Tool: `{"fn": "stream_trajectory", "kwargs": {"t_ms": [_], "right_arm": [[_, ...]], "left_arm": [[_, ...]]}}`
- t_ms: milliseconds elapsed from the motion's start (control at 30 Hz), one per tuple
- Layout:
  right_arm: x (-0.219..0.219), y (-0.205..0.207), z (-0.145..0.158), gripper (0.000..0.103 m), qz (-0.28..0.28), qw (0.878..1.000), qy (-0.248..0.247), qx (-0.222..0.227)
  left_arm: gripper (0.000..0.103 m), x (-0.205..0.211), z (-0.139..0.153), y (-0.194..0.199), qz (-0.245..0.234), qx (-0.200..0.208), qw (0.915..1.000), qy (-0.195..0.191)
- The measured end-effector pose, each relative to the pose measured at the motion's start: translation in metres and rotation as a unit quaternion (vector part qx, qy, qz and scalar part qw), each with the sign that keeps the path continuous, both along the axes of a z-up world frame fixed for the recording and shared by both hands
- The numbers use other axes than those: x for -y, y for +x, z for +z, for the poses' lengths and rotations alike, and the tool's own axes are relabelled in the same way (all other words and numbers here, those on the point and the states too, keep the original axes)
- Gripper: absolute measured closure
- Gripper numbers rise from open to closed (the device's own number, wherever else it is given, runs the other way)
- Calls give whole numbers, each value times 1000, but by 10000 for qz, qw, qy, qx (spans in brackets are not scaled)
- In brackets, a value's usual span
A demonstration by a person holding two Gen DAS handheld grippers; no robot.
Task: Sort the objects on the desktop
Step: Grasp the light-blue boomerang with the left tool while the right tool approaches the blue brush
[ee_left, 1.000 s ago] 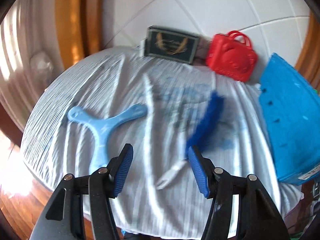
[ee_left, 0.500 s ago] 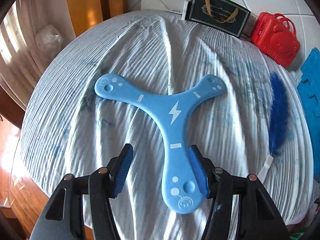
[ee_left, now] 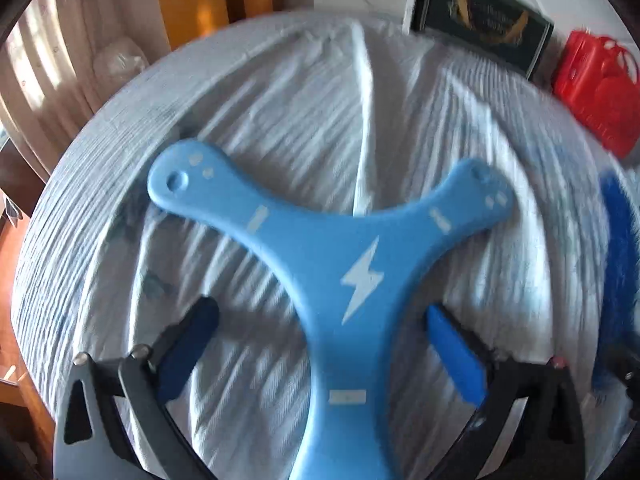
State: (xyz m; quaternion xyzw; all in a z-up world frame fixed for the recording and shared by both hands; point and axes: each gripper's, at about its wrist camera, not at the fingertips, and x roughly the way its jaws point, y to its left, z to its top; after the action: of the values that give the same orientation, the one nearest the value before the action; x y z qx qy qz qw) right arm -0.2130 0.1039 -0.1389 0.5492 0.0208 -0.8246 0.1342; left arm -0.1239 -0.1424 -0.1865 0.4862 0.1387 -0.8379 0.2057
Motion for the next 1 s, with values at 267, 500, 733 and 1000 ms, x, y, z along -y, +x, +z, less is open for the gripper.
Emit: {"fn": "stream_trajectory", "kwargs": {"t_ms": [267, 500, 733, 1000], "right_arm": [[10, -5, -14, 0, -519, 9961, 530, -487], [4, -6, -11, 12, -547, 9962, 541, -400], [-4, 2, -5, 52, -696, 9965, 4, -457], [12, 3, -3, 79, -503, 9956, 237, -751]], "left_arm": [[0, -3, -1, 6, -398, -156, 9989, -168], [44, -8, 9, 11, -717, -201, 9971, -139], [49, -18, 7, 1, -853, -192, 9960, -167], [74, -35, 19, 5, -1032, -377, 9921, -600]]}}
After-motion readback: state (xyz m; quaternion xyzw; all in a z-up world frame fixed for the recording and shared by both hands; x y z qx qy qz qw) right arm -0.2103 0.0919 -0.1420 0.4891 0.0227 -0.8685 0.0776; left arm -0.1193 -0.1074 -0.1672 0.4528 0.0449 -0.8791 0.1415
